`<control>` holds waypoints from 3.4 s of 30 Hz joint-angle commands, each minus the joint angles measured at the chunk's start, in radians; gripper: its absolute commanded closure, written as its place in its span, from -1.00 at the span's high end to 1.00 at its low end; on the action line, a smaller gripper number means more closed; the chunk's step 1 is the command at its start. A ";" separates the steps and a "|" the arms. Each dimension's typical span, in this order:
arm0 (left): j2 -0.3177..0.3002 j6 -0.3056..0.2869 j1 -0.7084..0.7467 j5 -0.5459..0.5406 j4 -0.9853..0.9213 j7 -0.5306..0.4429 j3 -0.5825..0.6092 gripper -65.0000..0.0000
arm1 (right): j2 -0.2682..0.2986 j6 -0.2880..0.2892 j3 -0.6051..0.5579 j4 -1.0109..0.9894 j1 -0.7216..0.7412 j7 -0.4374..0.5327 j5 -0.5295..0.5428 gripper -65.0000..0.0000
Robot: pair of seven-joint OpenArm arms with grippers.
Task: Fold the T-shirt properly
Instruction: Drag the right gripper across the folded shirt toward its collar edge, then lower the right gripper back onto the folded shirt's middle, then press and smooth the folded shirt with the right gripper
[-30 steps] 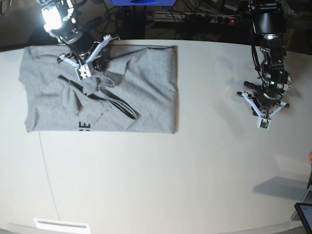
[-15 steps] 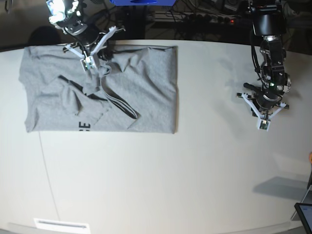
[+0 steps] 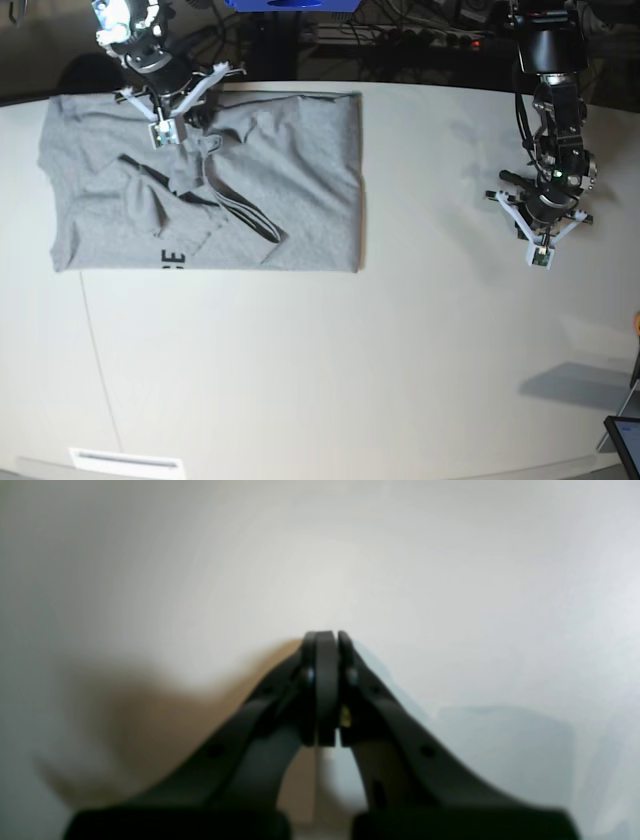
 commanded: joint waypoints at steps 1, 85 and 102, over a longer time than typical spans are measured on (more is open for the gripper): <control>0.030 -0.073 0.039 -0.009 -0.060 0.178 0.035 -1.00 | 0.006 -0.001 0.000 0.023 -0.008 0.019 0.000 -1.00; 0.065 -0.071 -0.067 -0.011 -0.166 0.176 0.195 -1.00 | 0.075 0.142 -0.062 0.025 0.320 -0.024 -0.005 -0.55; 0.039 -0.071 0.005 -0.011 -0.167 0.114 0.193 -1.00 | 0.056 0.139 -0.254 -0.034 0.566 -0.199 -0.005 -0.25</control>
